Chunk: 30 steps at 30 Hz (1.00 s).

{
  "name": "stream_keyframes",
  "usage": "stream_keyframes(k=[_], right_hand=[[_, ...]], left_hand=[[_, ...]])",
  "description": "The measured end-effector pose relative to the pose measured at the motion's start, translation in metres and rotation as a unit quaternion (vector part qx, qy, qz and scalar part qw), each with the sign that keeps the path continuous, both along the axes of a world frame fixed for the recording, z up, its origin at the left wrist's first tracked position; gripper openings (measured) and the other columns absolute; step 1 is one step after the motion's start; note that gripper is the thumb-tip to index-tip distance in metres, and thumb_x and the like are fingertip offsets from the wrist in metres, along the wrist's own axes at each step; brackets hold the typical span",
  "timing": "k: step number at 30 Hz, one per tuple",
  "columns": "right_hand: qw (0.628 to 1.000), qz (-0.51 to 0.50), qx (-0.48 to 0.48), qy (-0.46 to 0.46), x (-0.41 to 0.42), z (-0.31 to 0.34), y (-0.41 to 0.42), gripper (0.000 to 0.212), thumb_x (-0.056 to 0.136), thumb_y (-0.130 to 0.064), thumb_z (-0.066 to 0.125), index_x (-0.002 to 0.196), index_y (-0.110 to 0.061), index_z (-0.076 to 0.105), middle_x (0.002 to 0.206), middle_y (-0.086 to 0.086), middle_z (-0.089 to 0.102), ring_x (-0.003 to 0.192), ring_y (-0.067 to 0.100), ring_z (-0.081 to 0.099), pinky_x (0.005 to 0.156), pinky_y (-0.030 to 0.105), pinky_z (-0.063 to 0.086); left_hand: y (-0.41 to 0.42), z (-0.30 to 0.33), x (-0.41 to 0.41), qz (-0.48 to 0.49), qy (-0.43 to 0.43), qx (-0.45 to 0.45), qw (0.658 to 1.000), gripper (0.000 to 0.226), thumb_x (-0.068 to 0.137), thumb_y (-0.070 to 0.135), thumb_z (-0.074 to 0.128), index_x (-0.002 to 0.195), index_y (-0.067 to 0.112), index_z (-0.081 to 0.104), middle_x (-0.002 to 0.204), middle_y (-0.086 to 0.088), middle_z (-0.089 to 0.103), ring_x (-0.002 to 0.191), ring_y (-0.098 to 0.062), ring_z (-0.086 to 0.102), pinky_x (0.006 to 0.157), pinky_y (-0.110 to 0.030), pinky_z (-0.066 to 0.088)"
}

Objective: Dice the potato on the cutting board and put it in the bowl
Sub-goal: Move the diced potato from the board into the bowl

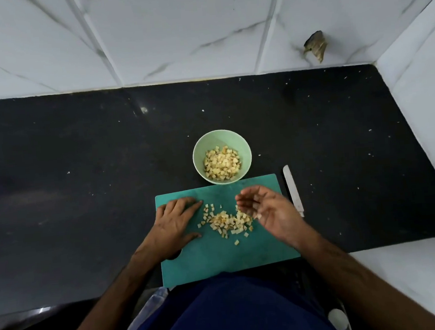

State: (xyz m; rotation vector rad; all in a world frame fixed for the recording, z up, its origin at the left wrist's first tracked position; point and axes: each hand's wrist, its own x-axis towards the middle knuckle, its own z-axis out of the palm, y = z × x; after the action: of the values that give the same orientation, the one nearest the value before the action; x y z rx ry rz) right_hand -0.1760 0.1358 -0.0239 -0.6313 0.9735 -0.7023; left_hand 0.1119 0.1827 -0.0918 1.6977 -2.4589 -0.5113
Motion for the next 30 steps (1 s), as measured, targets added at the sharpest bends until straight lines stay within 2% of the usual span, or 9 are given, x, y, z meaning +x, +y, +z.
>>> stream_keyframes(k=[6, 12, 14, 17, 18, 20, 23, 28, 30], right_hand=[[0.982, 0.032, -0.119, 0.145, 0.011, -0.034, 0.017, 0.057, 0.077, 0.036, 0.044, 0.114, -0.004, 0.061, 0.125, 0.009, 0.069, 0.121, 0.024, 0.065, 0.107, 0.039, 0.051], [0.947, 0.026, -0.212, 0.241, -0.007, -0.026, 0.011, 0.034, 0.089, -0.004, 0.076, 0.119, -0.011, 0.063, 0.123, 0.0, 0.069, 0.117, 0.014, 0.065, 0.106, 0.044, 0.052], [0.887, 0.142, -0.279, 0.341, -0.02, -0.029, 0.015, 0.065, 0.085, -0.034, 0.082, 0.142, -0.023, 0.051, 0.146, -0.009, 0.049, 0.137, 0.006, 0.045, 0.119, 0.039, 0.037], [0.698, 0.353, -0.379, 0.494, -0.028, -0.052, 0.027, 0.131, 0.068, -0.085, 0.066, 0.164, -0.026, -0.001, 0.17, -0.006, -0.006, 0.156, 0.014, -0.01, 0.126, 0.04, -0.004], [0.644, 0.384, -0.406, 0.522, -0.024, -0.06, 0.032, 0.139, 0.066, -0.092, 0.058, 0.162, -0.022, -0.013, 0.169, -0.001, -0.02, 0.154, 0.016, -0.023, 0.124, 0.041, -0.014], [0.6, 0.39, -0.437, 0.545, -0.01, -0.073, 0.035, 0.14, 0.069, -0.095, 0.048, 0.159, -0.013, -0.02, 0.166, 0.007, -0.028, 0.152, 0.019, -0.03, 0.123, 0.042, -0.019], [0.614, 0.338, -0.476, 0.532, 0.016, -0.08, 0.027, 0.131, 0.077, -0.09, 0.046, 0.161, -0.006, -0.01, 0.17, 0.012, -0.011, 0.156, 0.02, -0.018, 0.127, 0.044, -0.007], [0.654, 0.259, -0.523, 0.482, 0.035, -0.092, 0.021, 0.11, 0.084, -0.076, 0.056, 0.159, -0.002, 0.022, 0.166, 0.013, 0.026, 0.157, 0.022, 0.013, 0.128, 0.044, 0.012], [0.655, 0.233, -0.538, 0.477, 0.034, -0.095, 0.023, 0.098, 0.086, -0.07, 0.058, 0.153, -0.003, 0.037, 0.159, 0.013, 0.038, 0.152, 0.026, 0.028, 0.126, 0.044, 0.022]], left_hand=[[-0.011, 0.004, -0.01, -0.011, 0.023, 0.087, 0.996, 0.09, 0.079, 0.041, 0.082, 0.154, 0.023, 0.037, 0.13, 0.001, 0.042, 0.114, -0.018, 0.046, 0.09, -0.033, 0.038], [-0.018, 0.012, -0.02, 0.004, 0.107, 0.158, 0.982, 0.076, 0.082, 0.006, 0.079, 0.15, 0.016, 0.045, 0.123, 0.0, 0.042, 0.093, -0.014, 0.06, 0.088, -0.034, 0.055], [-0.019, 0.012, -0.023, 0.015, 0.129, 0.159, 0.979, 0.07, 0.081, -0.001, 0.078, 0.145, 0.014, 0.051, 0.116, 0.003, 0.042, 0.084, -0.01, 0.062, 0.083, -0.03, 0.056], [-0.02, 0.013, -0.027, 0.036, 0.15, 0.159, 0.975, 0.062, 0.08, -0.002, 0.08, 0.137, 0.012, 0.059, 0.111, 0.005, 0.045, 0.076, -0.005, 0.063, 0.078, -0.019, 0.05], [-0.02, 0.013, -0.029, 0.04, 0.16, 0.157, 0.974, 0.059, 0.079, -0.001, 0.081, 0.134, 0.011, 0.062, 0.109, 0.004, 0.046, 0.075, -0.004, 0.063, 0.078, -0.018, 0.05], [-0.02, 0.012, -0.034, 0.043, 0.174, 0.148, 0.973, 0.054, 0.076, 0.0, 0.083, 0.127, 0.01, 0.066, 0.106, 0.004, 0.049, 0.075, -0.005, 0.062, 0.078, -0.017, 0.052], [-0.019, 0.008, -0.044, 0.045, 0.196, 0.127, 0.971, 0.047, 0.073, 0.0, 0.085, 0.117, 0.008, 0.07, 0.102, 0.002, 0.054, 0.076, -0.005, 0.06, 0.076, -0.006, 0.048], [-0.011, 0.012, -0.071, 0.086, 0.228, 0.114, 0.963, 0.039, 0.069, -0.008, 0.078, 0.106, 0.002, 0.07, 0.099, -0.01, 0.065, 0.083, -0.021, 0.067, 0.078, -0.03, 0.056], [-0.008, 0.015, -0.073, 0.106, 0.245, 0.119, 0.956, 0.039, 0.072, -0.009, 0.076, 0.109, 0.004, 0.069, 0.102, -0.008, 0.068, 0.084, -0.018, 0.069, 0.078, -0.02, 0.054]])
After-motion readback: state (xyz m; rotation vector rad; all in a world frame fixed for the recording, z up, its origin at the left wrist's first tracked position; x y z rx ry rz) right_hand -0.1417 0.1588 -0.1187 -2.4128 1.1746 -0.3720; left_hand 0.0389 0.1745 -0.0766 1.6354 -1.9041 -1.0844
